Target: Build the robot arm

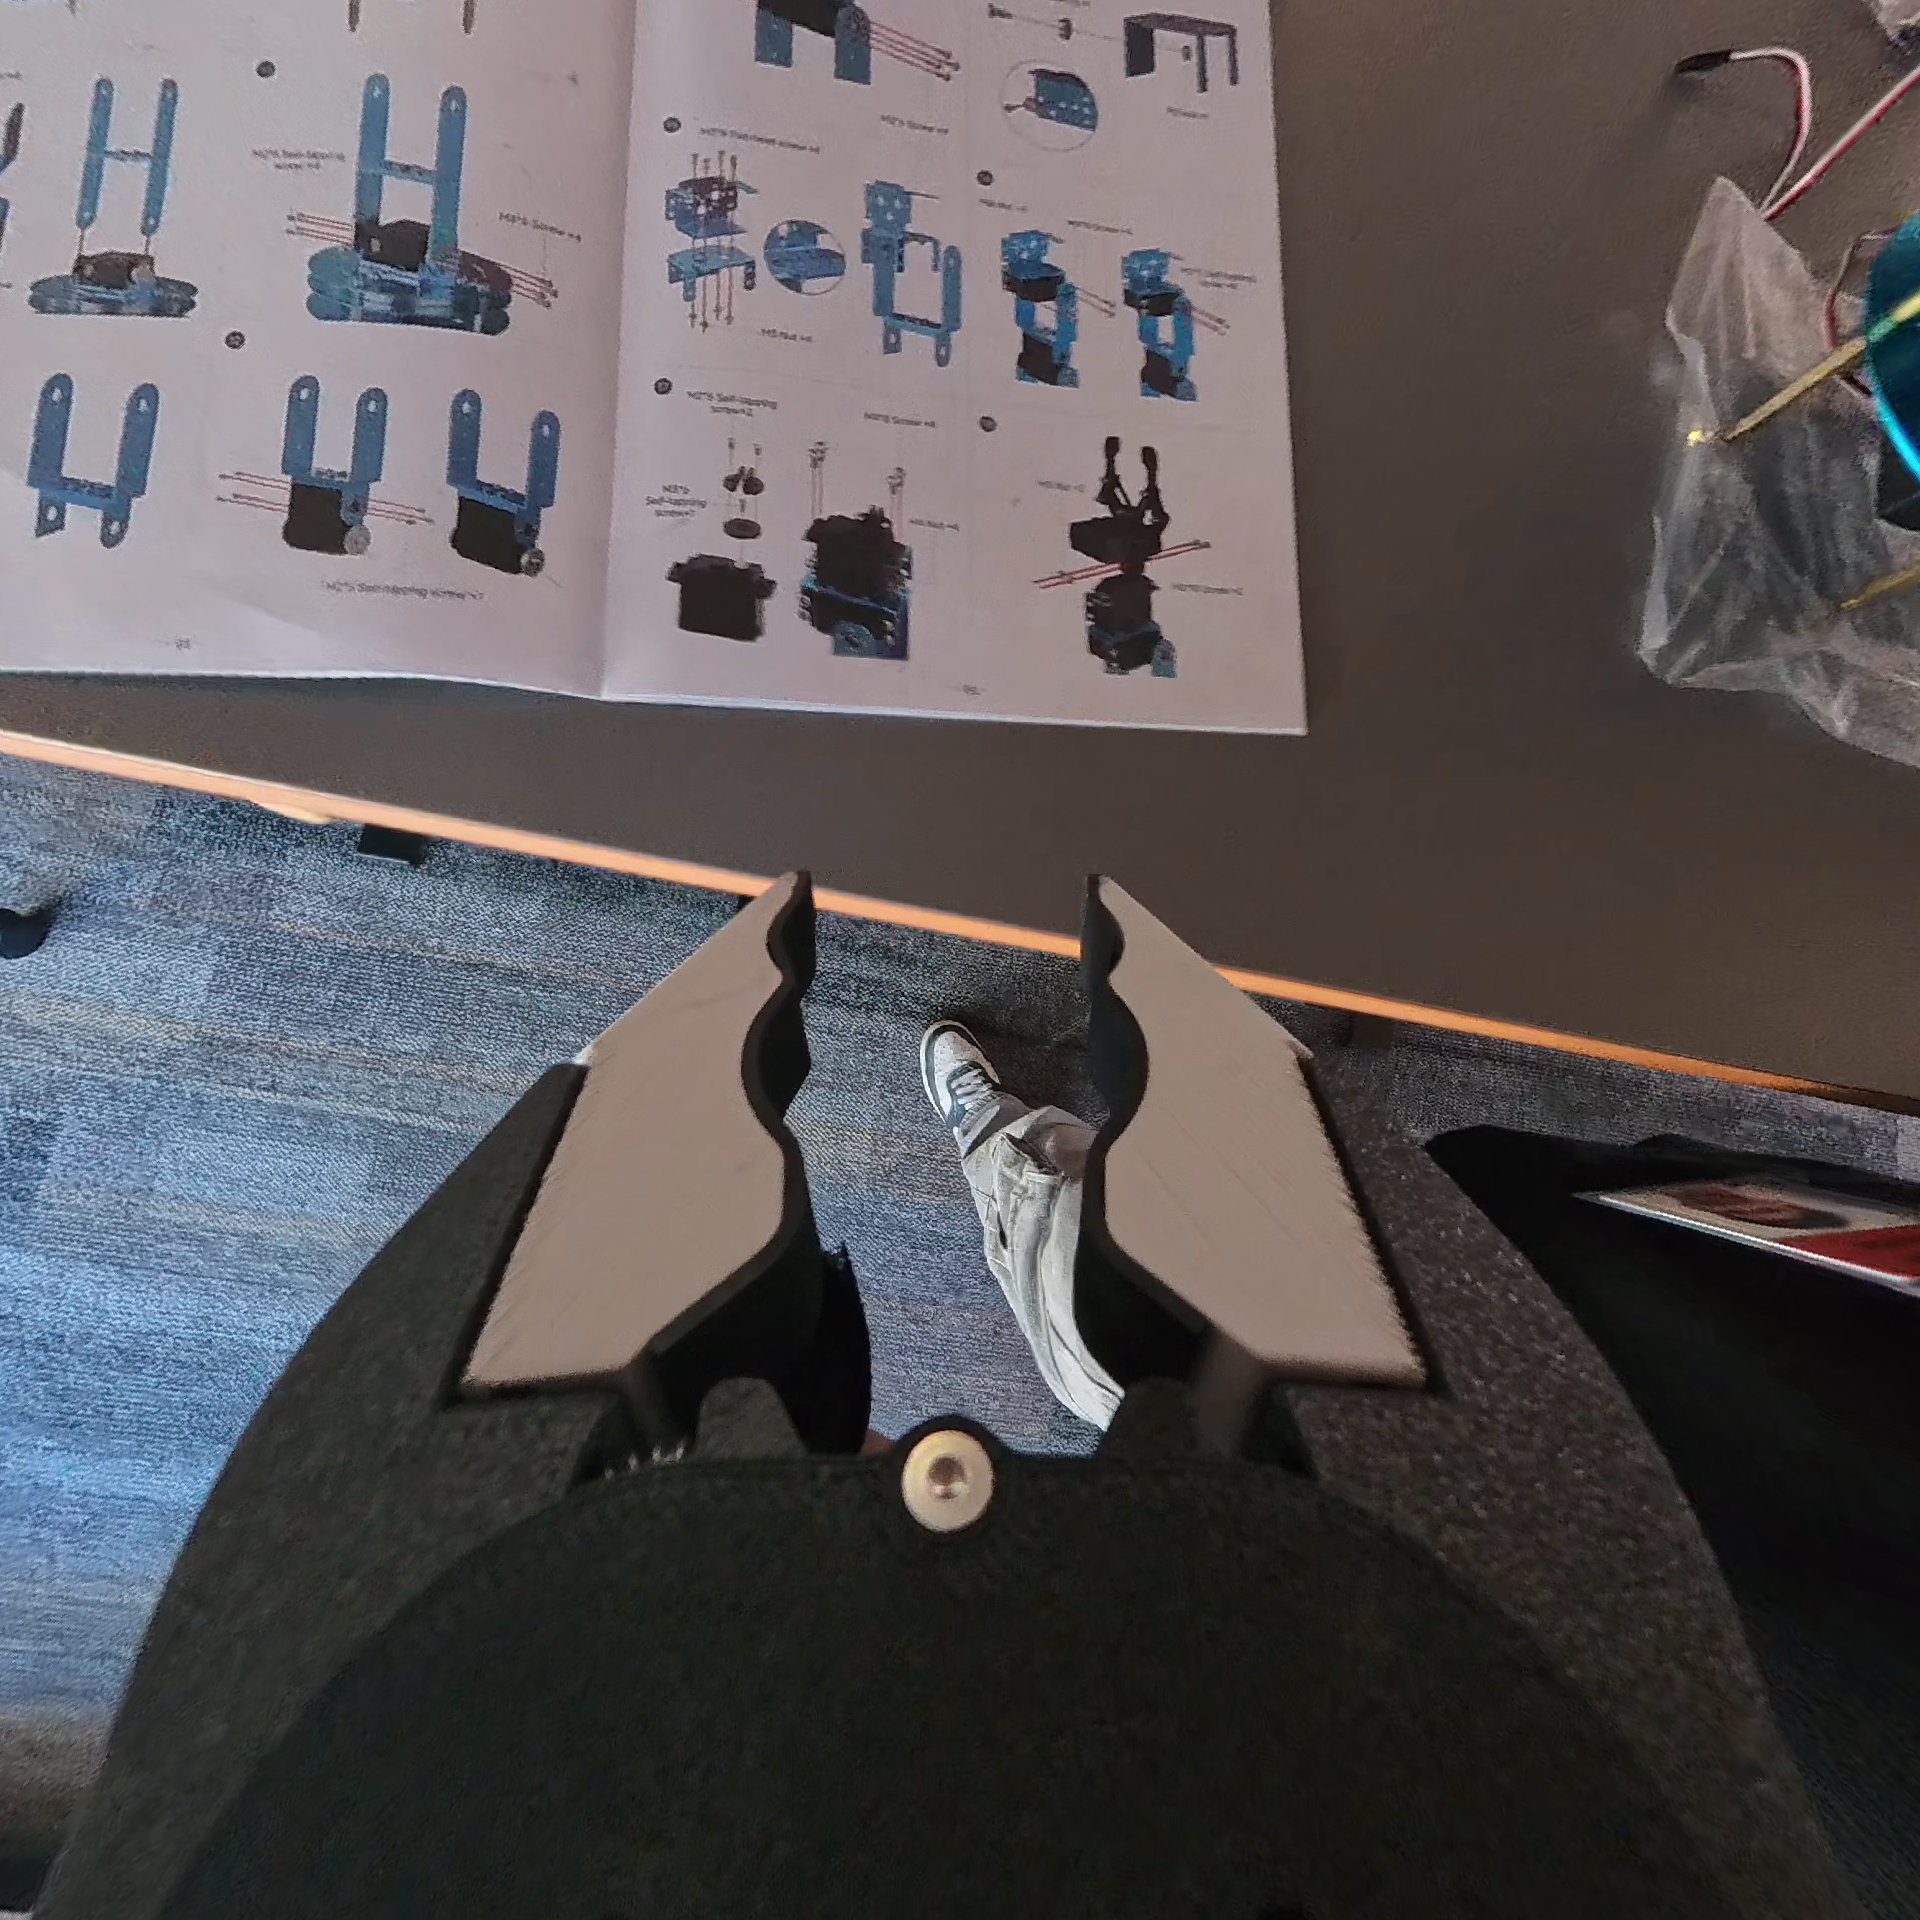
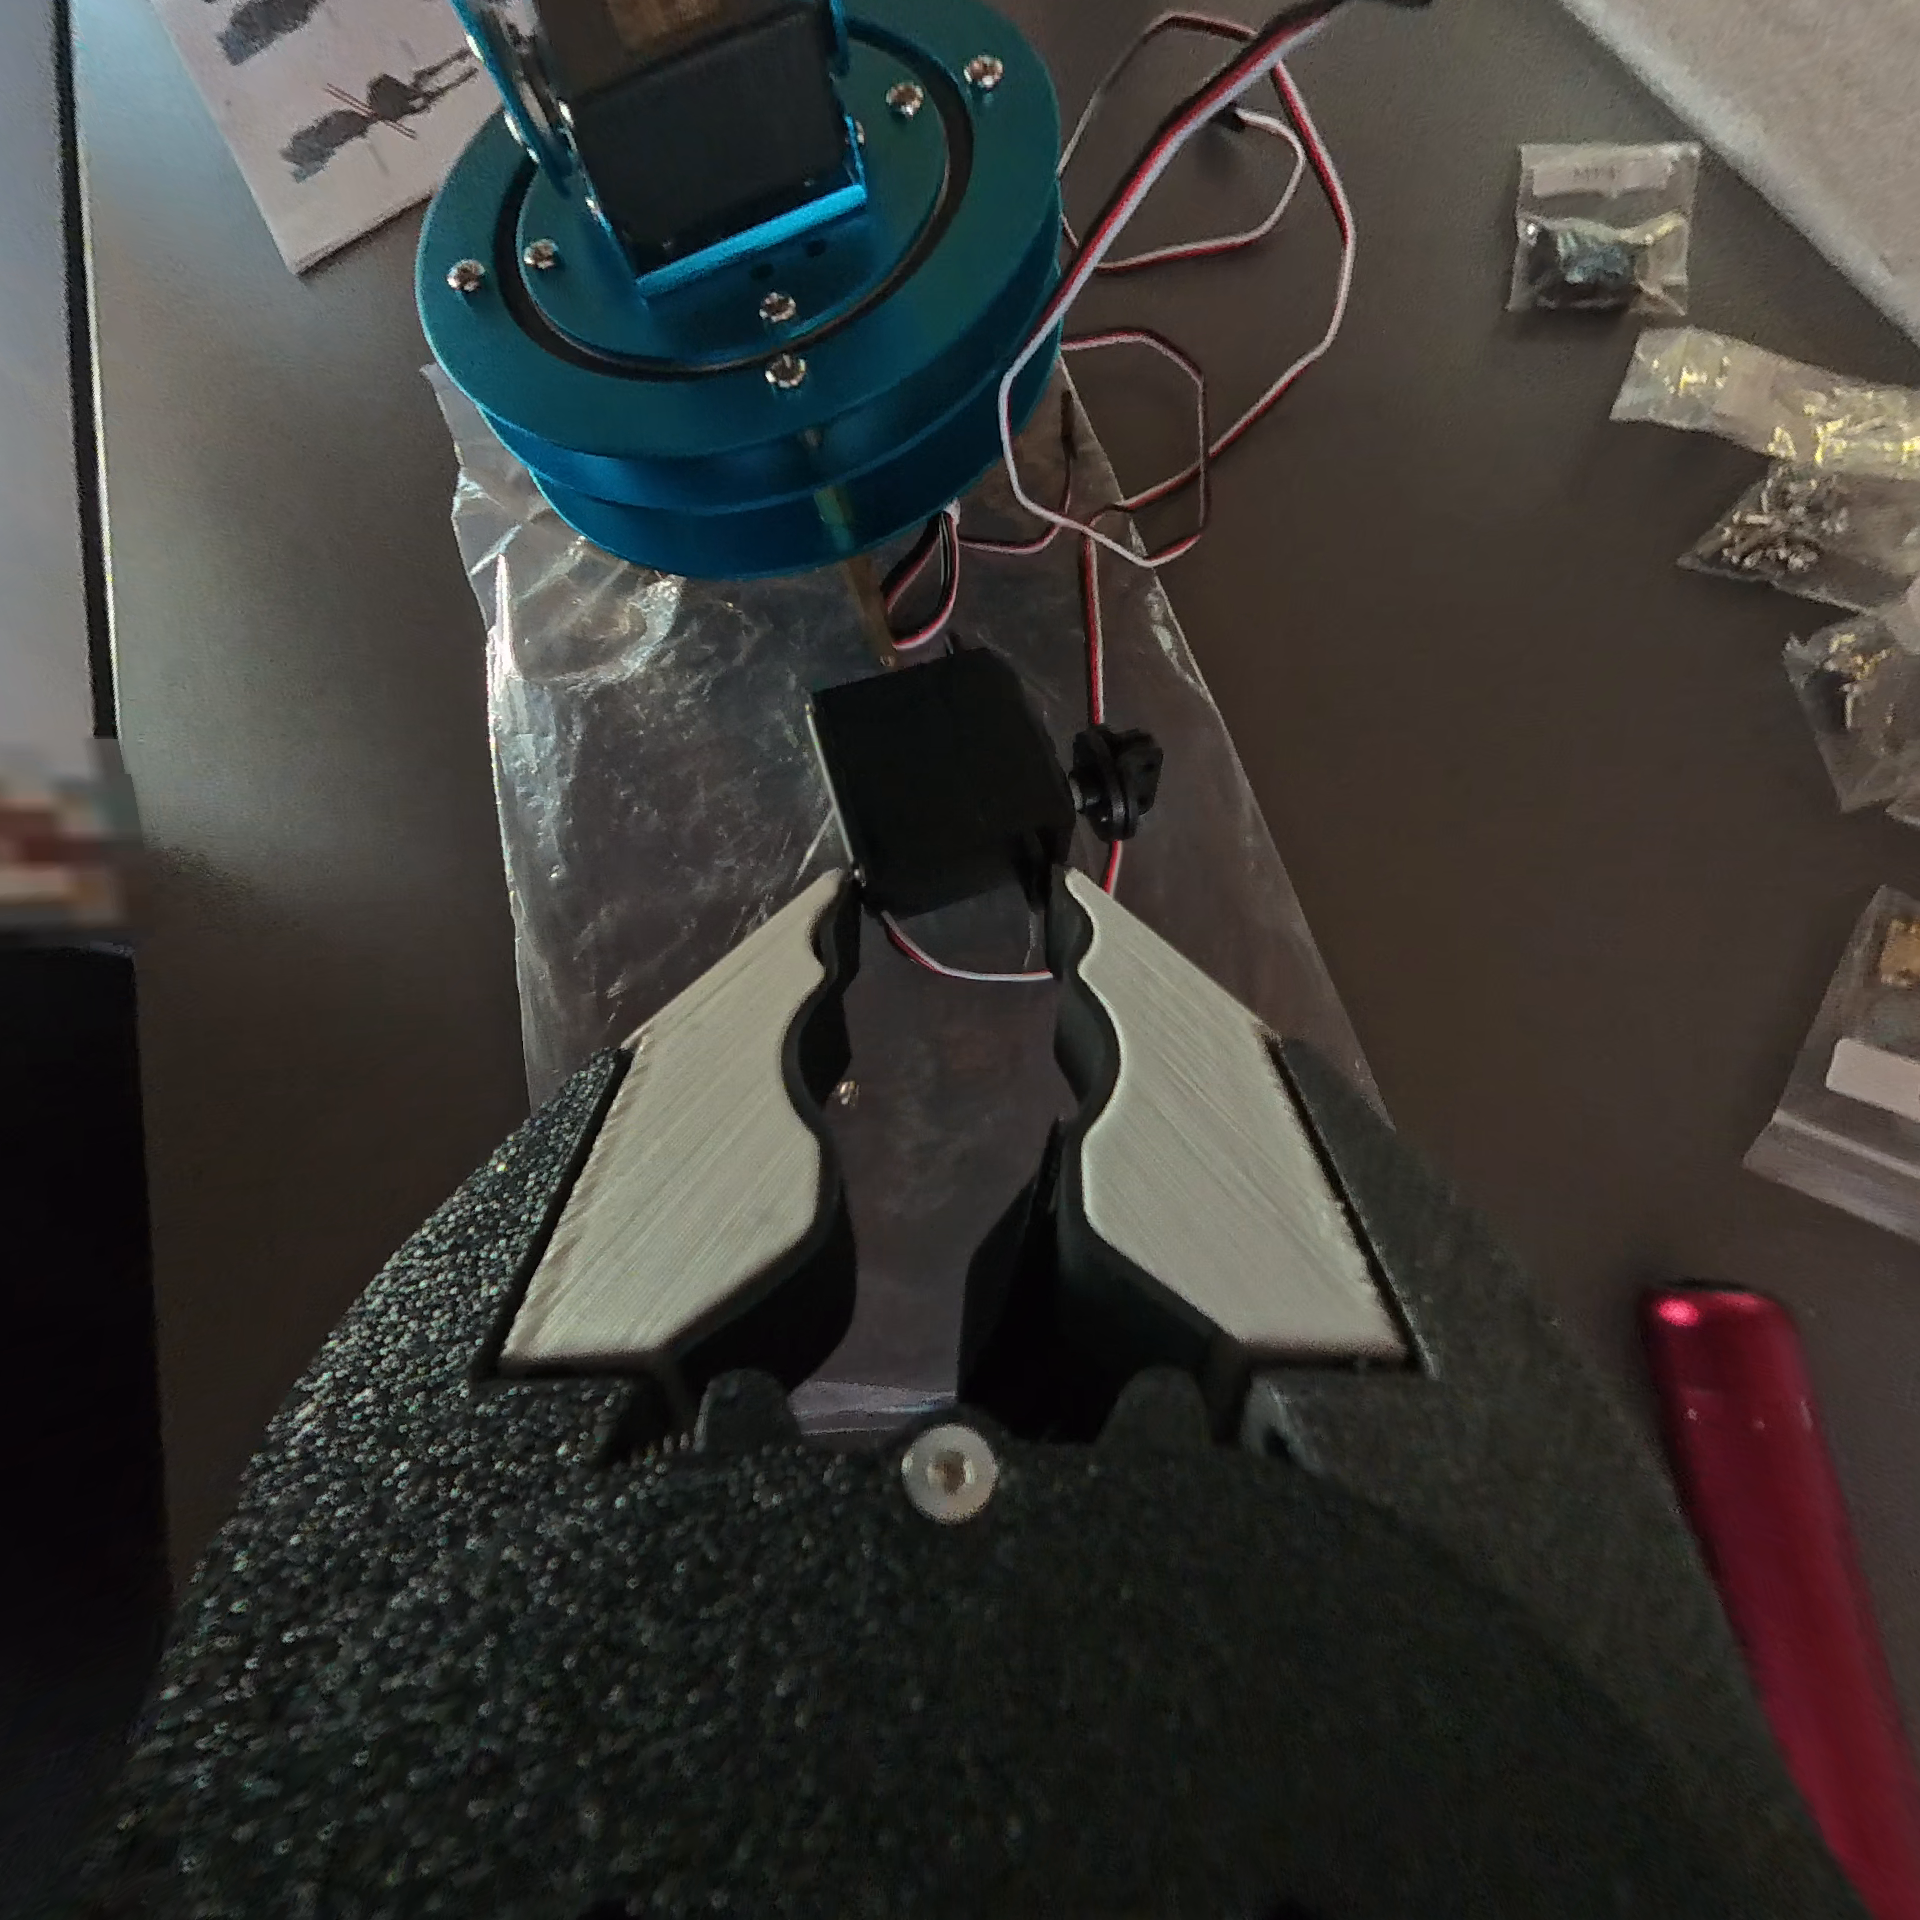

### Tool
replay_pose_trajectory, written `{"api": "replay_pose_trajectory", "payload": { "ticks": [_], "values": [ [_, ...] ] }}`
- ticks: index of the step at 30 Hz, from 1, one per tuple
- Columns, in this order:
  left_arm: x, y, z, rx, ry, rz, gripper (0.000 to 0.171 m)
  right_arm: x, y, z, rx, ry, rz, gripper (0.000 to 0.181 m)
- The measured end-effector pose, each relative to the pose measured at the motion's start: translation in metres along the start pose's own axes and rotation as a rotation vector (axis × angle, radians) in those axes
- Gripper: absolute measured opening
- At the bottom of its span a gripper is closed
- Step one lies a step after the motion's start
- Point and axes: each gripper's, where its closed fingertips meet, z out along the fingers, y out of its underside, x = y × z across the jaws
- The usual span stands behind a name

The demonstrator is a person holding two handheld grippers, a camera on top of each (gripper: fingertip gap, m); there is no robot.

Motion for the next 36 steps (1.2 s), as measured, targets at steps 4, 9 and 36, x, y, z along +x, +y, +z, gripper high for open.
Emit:
{"api": "replay_pose_trajectory", "payload": {
  "ticks": [4,9,36],
  "values": [
    [-0.023,-0.008,0.018,-0.014,0.028,0.005,0.051,0.0,0.005,0.004,-0.051,0.031,0.033,0.036],
    [-0.036,-0.024,0.032,-0.02,0.057,0.025,0.05,-0.003,0.002,0.009,-0.076,0.058,0.041,0.036],
    [-0.005,-0.035,0.015,-0.005,0.007,0.103,0.049,-0.003,0.017,-0.006,-0.005,0.041,0.016,0.036]
  ]
}}
